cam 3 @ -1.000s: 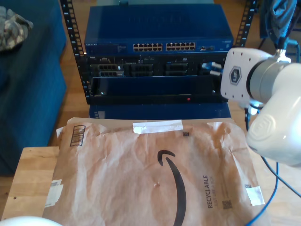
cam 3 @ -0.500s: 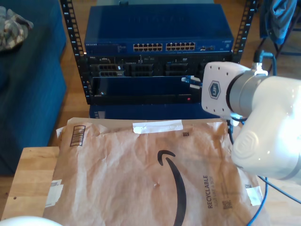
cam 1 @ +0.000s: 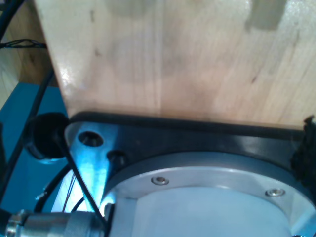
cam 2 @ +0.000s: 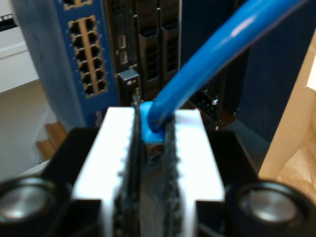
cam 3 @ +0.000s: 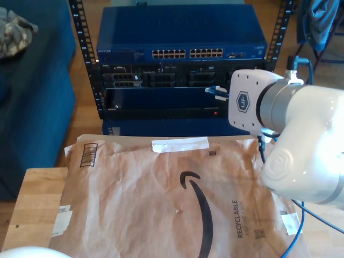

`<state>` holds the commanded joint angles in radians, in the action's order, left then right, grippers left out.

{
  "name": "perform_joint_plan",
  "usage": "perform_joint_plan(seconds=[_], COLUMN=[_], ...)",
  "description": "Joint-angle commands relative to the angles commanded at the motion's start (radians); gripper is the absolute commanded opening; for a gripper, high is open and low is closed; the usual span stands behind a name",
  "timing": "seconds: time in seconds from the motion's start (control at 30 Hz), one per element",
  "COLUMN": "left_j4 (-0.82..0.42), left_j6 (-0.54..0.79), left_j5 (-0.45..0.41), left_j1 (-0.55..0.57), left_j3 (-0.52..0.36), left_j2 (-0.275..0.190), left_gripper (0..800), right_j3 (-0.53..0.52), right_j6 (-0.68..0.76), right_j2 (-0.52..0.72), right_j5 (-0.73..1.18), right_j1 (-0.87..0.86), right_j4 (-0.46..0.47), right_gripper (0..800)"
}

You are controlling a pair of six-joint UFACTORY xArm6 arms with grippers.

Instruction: Grab the cable and plug it in

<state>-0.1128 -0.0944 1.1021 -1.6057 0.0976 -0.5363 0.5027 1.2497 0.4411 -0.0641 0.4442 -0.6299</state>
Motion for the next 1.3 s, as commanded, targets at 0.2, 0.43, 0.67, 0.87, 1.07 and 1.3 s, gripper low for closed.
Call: perform_joint_plan(seconds=[0.2, 0.43, 0.67, 0.87, 1.07, 1.3], left_j4=[0.0, 0.0, 0.0, 0.0, 0.0, 0.0], left_j6=[0.0, 0.0, 0.0, 0.0, 0.0, 0.0], left_j5=[0.0, 0.0, 0.0, 0.0, 0.0, 0.002], left_j1=[0.0, 0.0, 0.0, 0.0, 0.0, 0.0], left_j3=[0.0, 0.0, 0.0, 0.0, 0.0, 0.0], left_j2=[0.0, 0.0, 0.0, 0.0, 0.0, 0.0], left_gripper=[800, 800, 800, 800, 800, 800], right_j3=[-0.035, -0.048, -0.06, -0.114, -0.049, 0.02], right_j6=[-0.003, 0.0, 0.0, 0.006, 0.006, -0.003], right_j2=[-0.009, -0.121, -0.215, -0.269, -0.353, -0.471], right_j5=[-0.138, -0.43, -0.66, -0.806, -0.862, -1.04], right_j1=[-0.002, 0.011, 0.06, 0.06, 0.055, 0.068], right_j4=[0.0, -0.006, 0.003, 0.0, 0.008, 0.034], right_gripper=[6, 6, 3, 2, 1, 1])
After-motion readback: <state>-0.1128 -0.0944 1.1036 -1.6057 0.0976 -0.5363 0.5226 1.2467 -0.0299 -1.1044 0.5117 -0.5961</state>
